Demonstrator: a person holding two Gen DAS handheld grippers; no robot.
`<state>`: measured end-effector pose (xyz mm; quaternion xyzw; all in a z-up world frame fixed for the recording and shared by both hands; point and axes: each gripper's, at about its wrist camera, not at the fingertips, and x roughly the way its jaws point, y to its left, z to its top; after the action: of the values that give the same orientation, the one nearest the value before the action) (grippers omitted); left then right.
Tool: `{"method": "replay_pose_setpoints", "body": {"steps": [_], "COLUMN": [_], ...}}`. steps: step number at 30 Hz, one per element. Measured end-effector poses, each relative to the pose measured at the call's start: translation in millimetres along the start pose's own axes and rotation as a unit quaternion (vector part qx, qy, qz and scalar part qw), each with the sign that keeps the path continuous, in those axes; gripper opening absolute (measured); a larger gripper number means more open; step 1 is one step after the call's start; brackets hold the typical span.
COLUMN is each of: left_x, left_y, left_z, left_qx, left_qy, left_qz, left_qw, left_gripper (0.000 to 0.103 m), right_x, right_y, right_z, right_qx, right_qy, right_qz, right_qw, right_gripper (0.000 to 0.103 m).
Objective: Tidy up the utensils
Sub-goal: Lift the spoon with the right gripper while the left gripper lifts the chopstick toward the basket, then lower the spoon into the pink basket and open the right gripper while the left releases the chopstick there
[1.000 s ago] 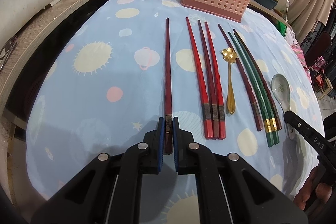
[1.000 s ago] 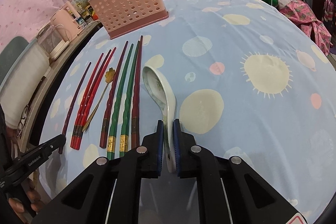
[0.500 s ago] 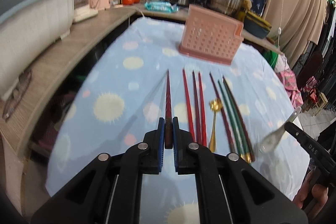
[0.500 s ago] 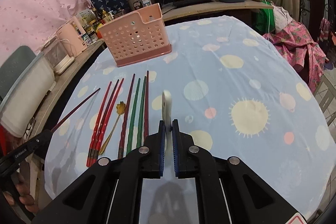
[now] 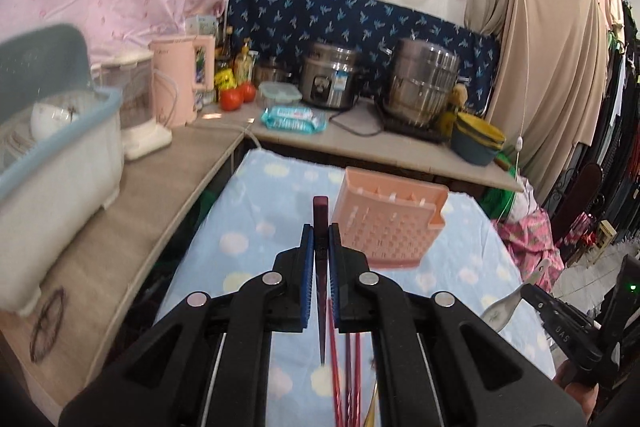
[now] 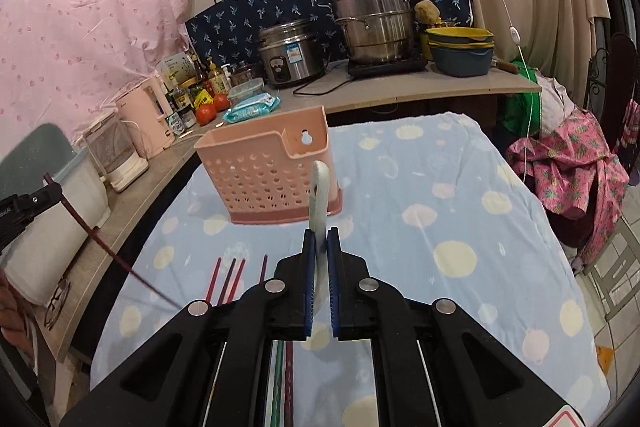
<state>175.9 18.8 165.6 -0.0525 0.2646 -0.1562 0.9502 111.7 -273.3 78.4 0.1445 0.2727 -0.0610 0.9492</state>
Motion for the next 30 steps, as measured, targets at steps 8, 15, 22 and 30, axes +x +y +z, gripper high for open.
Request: {"method": "replay_pose_setpoints", "body": {"steps": [8, 15, 22, 30], "left_x": [8, 24, 68, 133], "left_y": [-28, -49, -52, -43], "left_z": [70, 122, 138, 111], "left_qx": [0.021, 0.022, 0.009, 0.001], "left_qy": [-0.069, -0.139, -0.138, -0.072], "left_qz": [-0.012, -0.016, -0.014, -0.001], "left_qw": [0.9973, 0.99, 0.9904, 0.9974], "left_gripper": [0.007, 0.007, 0.007, 0.007], "right_x": [37, 78, 123, 165], "right_y": [11, 10, 5, 7], "right_z": [60, 101, 116, 103], "right_qx": [-0.015, 0.003, 0.012, -0.001], "right_qy": [-0.033, -0.045, -0.035, 0.001], "right_qz": [0.0, 0.002, 0.001, -0.005], "right_qw": [0.999, 0.999, 0.999, 1.0], "right_gripper": [0.006, 0.006, 0.006, 0.006]}}
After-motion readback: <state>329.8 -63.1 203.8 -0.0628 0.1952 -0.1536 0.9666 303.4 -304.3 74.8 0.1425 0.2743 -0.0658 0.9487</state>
